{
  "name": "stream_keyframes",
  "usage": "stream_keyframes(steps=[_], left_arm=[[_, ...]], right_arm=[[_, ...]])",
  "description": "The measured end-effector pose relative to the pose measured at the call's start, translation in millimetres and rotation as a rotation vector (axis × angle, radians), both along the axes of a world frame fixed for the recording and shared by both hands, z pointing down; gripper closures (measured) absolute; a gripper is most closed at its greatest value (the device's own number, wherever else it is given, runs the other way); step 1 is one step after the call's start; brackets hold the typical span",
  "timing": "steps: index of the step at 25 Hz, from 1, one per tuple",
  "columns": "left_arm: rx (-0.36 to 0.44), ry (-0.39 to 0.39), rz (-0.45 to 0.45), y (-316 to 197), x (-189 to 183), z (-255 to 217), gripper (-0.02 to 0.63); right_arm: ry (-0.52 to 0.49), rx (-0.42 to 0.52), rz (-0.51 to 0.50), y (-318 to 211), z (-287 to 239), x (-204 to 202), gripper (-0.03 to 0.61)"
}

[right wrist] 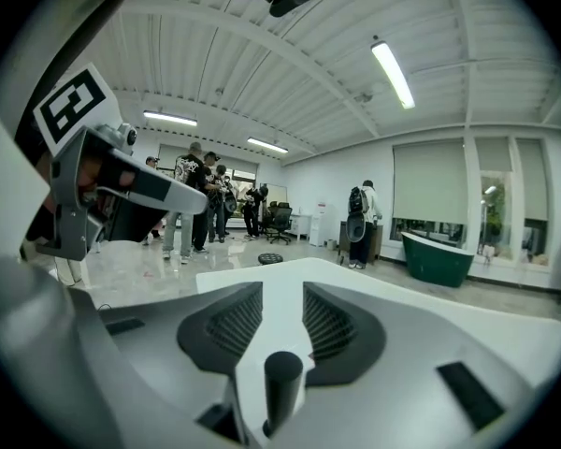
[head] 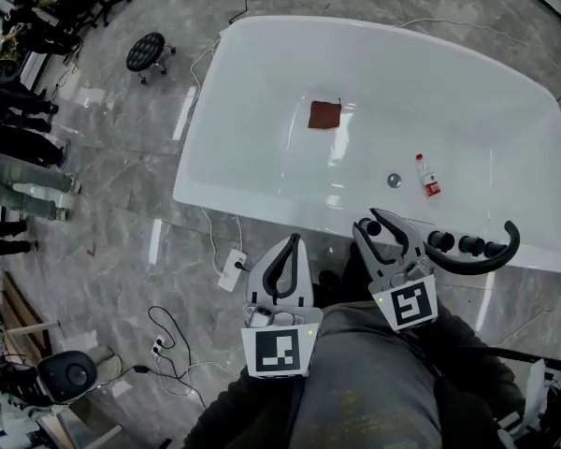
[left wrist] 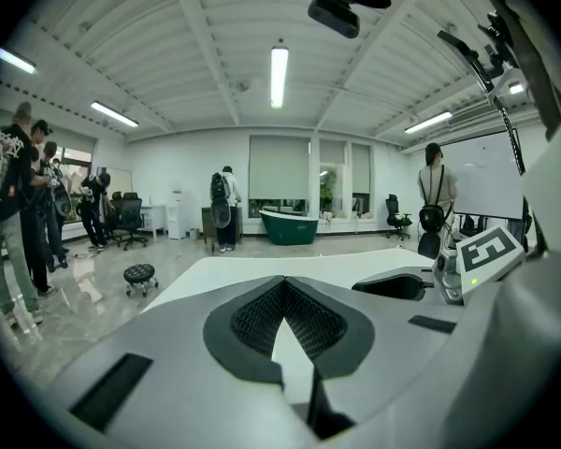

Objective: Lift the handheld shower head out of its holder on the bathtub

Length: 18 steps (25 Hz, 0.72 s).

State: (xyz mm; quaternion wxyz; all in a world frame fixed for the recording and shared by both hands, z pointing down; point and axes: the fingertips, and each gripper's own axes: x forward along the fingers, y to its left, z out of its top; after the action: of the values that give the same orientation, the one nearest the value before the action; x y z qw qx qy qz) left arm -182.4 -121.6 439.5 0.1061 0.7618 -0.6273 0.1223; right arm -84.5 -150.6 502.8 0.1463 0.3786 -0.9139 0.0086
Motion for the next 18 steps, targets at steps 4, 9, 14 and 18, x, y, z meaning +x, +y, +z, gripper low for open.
stream_keyframes(steps=[4,9,14,18], left_arm=[[-0.018,-0.005,-0.006,-6.6,-0.8,16.8,0.61],[-0.033,-0.018,0.007,-11.7,-1.1,28.8,0.61],[-0.054,-0.017,0.021,-14.4,4.1,33.6,0.611],[-0.055,-0.023,0.034,-17.0,6.9,31.7,0.611]], right_arm=[[0.0,-0.034,0.006,-4.6,26.6,3.0,0.459],[-0.013,-0.01,-0.004,-6.7,33.4,0.1,0.459],[0.009,-0.046,0.005,-1.7,45.5,4.2,0.458],[0.042,-0.07,0.019,-2.6,56.4,6.7,0.459]])
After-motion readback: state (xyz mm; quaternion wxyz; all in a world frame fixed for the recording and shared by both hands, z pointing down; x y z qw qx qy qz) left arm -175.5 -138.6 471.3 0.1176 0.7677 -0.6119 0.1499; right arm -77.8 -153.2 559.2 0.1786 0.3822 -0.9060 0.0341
